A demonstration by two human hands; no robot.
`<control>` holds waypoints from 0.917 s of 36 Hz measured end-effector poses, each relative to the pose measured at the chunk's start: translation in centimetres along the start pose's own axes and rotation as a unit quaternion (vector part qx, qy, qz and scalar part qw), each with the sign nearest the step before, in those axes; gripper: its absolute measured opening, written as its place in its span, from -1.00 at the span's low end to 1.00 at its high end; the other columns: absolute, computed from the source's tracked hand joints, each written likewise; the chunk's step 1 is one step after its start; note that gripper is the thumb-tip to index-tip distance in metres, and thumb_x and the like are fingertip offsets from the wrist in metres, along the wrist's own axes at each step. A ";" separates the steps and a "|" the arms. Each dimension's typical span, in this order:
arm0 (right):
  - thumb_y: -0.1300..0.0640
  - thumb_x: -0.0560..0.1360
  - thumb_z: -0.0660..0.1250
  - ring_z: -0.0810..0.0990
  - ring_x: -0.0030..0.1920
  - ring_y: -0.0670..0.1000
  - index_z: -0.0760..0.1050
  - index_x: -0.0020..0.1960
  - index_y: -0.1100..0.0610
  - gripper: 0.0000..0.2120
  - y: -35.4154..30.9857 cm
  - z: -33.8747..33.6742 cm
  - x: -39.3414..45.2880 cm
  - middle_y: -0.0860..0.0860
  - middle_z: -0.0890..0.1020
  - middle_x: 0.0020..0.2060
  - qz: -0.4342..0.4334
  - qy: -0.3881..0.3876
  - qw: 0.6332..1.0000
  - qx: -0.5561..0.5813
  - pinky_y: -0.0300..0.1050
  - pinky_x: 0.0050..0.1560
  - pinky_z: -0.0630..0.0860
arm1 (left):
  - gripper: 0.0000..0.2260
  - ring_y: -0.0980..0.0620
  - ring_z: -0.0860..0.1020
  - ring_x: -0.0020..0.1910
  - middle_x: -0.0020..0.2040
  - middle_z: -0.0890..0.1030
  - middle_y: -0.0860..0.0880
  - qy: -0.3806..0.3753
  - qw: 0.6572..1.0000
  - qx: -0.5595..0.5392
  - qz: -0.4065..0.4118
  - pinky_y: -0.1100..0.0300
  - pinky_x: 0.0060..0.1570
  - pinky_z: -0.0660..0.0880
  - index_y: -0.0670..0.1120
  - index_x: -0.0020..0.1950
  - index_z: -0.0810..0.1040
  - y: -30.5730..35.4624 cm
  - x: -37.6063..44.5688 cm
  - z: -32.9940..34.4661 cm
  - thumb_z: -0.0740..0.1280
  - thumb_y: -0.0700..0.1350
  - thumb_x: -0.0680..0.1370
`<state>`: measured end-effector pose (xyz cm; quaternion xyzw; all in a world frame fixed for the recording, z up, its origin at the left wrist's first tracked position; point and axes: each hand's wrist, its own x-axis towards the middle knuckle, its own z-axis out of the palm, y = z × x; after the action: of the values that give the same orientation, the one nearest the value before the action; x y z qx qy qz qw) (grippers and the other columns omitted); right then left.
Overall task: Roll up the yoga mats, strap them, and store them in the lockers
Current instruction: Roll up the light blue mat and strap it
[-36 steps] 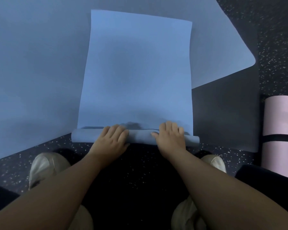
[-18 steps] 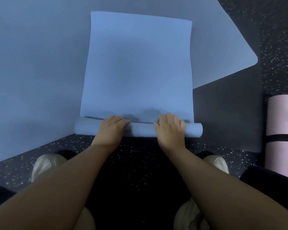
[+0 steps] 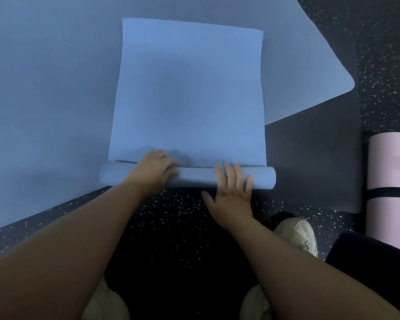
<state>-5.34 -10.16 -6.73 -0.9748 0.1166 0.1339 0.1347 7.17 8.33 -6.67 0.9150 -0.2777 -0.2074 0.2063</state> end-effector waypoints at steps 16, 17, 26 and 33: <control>-0.29 0.45 0.28 0.01 0.48 0.09 0.04 0.51 0.01 -0.21 -0.2 -3.3 5.1 0.05 0.14 0.42 0.005 -0.120 0.992 -0.028 0.19 0.49 -0.24 | -0.57 -0.09 0.38 0.25 0.21 0.56 -0.13 0.156 0.977 0.137 0.050 -0.15 0.32 0.15 -0.15 0.32 0.48 2.5 -2.8 2.8 0.17 -0.04 0.49; -0.29 0.44 0.29 0.01 0.47 0.09 0.05 0.51 0.01 -0.21 -0.2 -3.4 5.2 0.04 0.14 0.42 0.006 -0.116 0.993 -0.031 0.19 0.49 -0.22 | -0.55 -0.10 0.37 0.29 0.24 0.54 -0.13 0.148 0.977 0.149 0.049 -0.17 0.32 0.14 -0.14 0.35 0.44 2.6 -2.9 2.9 0.17 -0.05 0.49; -0.32 0.43 0.28 0.00 0.49 0.07 0.02 0.54 -0.05 -0.18 0.0 -3.4 6.2 0.02 0.08 0.50 -0.008 -0.086 0.995 -0.041 0.17 0.48 -0.14 | -0.16 -0.14 0.13 0.54 0.54 0.22 -0.10 0.035 0.970 0.239 -0.018 -0.18 0.41 -0.07 -0.06 0.58 0.05 3.0 -1.2 2.2 0.36 0.22 0.45; -0.29 0.45 0.28 0.18 0.45 0.06 0.21 0.51 0.04 -0.26 0.3 -2.7 5.9 0.01 0.28 0.45 -0.041 -0.011 0.998 -0.044 0.14 0.44 -0.08 | -0.02 -0.08 -0.23 0.56 0.59 -0.20 -0.05 -0.027 0.964 0.260 -0.050 -0.14 0.47 -0.21 -0.04 0.55 -0.33 3.6 -0.1 1.2 0.25 0.35 0.47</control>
<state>0.77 -12.39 -5.99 -0.9822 0.0692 0.1438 0.0987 4.97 5.31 -5.88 0.9442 -0.2809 -0.1626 -0.0566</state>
